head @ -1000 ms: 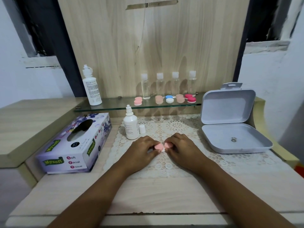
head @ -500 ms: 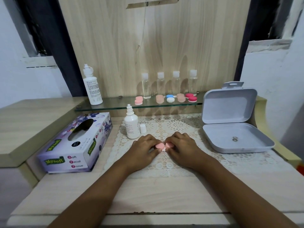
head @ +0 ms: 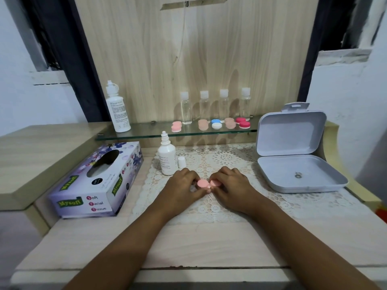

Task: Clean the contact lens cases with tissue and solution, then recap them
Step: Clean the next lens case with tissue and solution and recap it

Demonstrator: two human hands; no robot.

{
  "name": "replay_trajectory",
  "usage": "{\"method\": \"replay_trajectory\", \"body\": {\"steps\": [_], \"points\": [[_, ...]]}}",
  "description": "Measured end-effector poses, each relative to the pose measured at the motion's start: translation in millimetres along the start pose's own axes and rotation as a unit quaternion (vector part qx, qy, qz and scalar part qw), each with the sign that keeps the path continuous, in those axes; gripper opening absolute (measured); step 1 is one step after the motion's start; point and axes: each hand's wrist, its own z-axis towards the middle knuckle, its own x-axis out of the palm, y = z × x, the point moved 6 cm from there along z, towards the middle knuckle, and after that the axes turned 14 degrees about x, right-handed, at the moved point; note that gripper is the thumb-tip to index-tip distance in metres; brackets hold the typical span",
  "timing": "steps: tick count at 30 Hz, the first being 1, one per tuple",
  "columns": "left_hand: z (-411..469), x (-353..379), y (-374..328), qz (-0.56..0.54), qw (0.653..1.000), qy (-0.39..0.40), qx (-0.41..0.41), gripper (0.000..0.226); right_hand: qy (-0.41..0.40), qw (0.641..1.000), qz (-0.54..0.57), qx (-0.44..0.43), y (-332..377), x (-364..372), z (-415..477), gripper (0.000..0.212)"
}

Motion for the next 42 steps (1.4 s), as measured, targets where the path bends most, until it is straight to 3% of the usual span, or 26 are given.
{"method": "replay_trajectory", "body": {"steps": [4,8,18,24,29,35,42], "points": [[-4,2,-5,-0.003,0.999,0.038,0.014,0.065,-0.006,1.0,0.007,-0.004,-1,1,0,0.031],[-7,1,-7,-0.046,0.998,0.035,0.032,0.069,-0.01,1.0,0.008,-0.004,-1,1,0,0.029],[-7,-5,-10,-0.05,0.998,0.023,0.004,0.045,-0.005,1.0,0.003,-0.002,0,-1,-1,0.039],[-8,-4,-11,-0.049,0.998,0.046,0.018,0.055,-0.001,1.0,0.006,0.004,1,0,-1,0.046],[-6,-3,-12,-0.041,0.998,0.039,0.022,0.041,0.001,1.0,0.007,0.005,0,0,0,0.047],[-1,-7,-8,-0.089,0.996,0.001,0.003,0.025,-0.007,1.0,0.007,0.003,-2,3,2,0.065],[7,-12,1,-0.194,0.977,-0.018,-0.085,0.027,-0.007,1.0,0.008,0.002,1,-1,-1,0.046]]}}
